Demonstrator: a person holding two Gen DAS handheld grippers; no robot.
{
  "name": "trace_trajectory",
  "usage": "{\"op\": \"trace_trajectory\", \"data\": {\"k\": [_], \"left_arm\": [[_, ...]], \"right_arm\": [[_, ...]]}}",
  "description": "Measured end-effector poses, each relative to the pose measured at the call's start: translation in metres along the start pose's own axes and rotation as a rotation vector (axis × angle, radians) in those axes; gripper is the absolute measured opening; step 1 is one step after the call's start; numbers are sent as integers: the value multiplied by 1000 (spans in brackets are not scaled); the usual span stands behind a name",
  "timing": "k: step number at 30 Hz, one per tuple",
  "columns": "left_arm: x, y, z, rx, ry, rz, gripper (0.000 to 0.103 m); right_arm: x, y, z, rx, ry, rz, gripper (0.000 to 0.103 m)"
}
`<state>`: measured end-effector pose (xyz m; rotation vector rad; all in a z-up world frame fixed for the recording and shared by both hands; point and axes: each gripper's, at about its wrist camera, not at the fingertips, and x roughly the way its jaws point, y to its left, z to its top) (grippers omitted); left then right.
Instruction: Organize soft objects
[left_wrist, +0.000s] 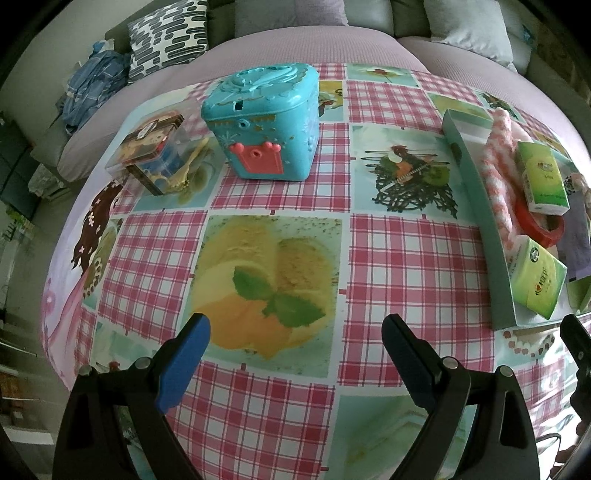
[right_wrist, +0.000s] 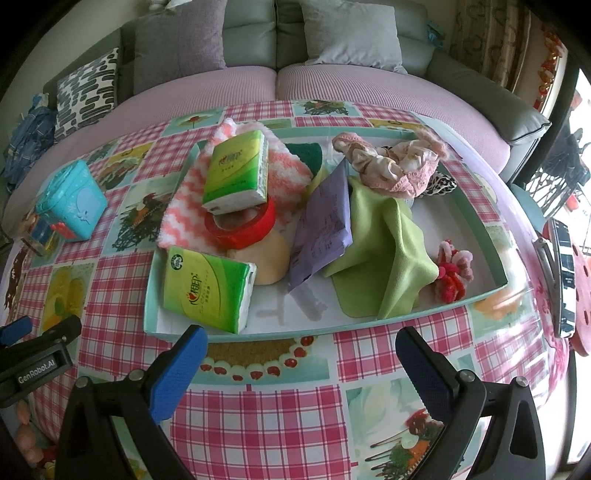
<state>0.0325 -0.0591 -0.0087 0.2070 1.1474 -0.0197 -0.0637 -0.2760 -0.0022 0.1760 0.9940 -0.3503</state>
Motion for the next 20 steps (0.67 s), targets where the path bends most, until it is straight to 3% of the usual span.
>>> {"op": "trace_trajectory", "data": {"k": [20], "left_arm": [[-10, 0, 1, -37, -42, -23, 94]], "right_arm": [[-1, -1, 0, 8, -5, -5, 103]]}}
